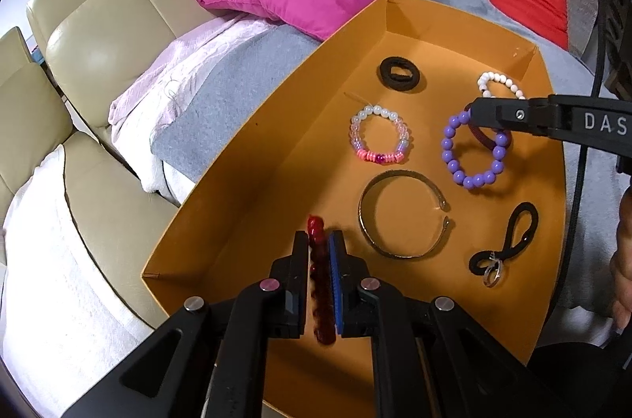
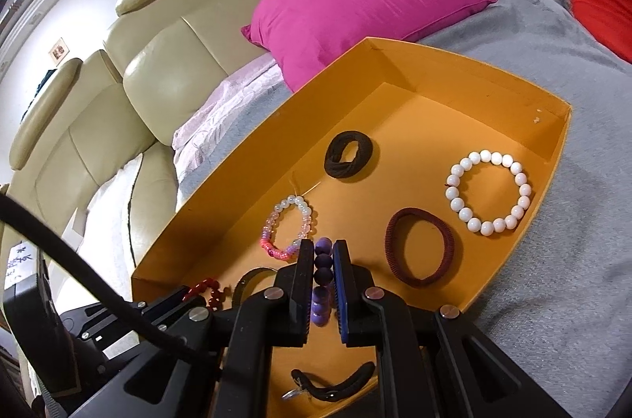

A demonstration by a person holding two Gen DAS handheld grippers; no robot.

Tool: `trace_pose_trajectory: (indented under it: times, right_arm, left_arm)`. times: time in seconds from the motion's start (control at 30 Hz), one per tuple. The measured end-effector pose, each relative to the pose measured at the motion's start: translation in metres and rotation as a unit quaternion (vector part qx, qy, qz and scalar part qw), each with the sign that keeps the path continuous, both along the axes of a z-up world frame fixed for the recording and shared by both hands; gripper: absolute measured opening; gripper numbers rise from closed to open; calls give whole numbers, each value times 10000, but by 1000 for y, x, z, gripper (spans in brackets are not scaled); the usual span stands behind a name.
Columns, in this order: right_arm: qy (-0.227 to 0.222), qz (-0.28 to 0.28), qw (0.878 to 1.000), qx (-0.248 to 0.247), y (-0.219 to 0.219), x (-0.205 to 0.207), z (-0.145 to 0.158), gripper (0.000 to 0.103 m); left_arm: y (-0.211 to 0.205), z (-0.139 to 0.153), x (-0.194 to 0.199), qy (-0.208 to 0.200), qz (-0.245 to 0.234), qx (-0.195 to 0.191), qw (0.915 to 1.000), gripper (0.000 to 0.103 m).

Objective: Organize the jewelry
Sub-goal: 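Lower both bracelets into the orange box and open both tools, then withdraw both tools up and away from the orange box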

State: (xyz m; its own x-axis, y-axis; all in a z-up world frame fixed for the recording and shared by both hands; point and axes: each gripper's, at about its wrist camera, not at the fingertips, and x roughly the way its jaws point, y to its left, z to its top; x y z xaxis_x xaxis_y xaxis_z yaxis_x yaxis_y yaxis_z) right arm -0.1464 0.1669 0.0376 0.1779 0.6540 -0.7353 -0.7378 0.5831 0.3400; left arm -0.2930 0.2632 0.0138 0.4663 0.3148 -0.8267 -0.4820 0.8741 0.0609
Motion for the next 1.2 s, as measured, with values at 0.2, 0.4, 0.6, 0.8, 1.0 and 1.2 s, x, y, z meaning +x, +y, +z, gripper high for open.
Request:
trace_pose_trajectory:
  times: [0.2,0.4,0.6,0.8,1.0,1.2]
  right_arm:
    - [54,-109,9999,-73,-3,4,-2,11]
    - [74,-180,9998,-75,-6,7,-1,12]
    - [70,-206,9997,-72,-10,9,1,12]
    - [21,-229,9997,-30,-15,9,6,12]
    - [-115,-226,9996,101,-28,7,21,12]
    - [-363,-253,9989,150,-43,2,35,25]
  left_arm:
    - [2,-1,0,60,81,10,9999,33]
    - [1,1,-1,51,164,167,9997,46]
    - [-2,8,-1,26,225,414,9989,56]
    - [-8,22,-1,-88,244,698,9972,60]
    - [-17,50,-5,-353,303,975,9941,65]
    - [-31,75,-6,-372,422,1281,9902,67]
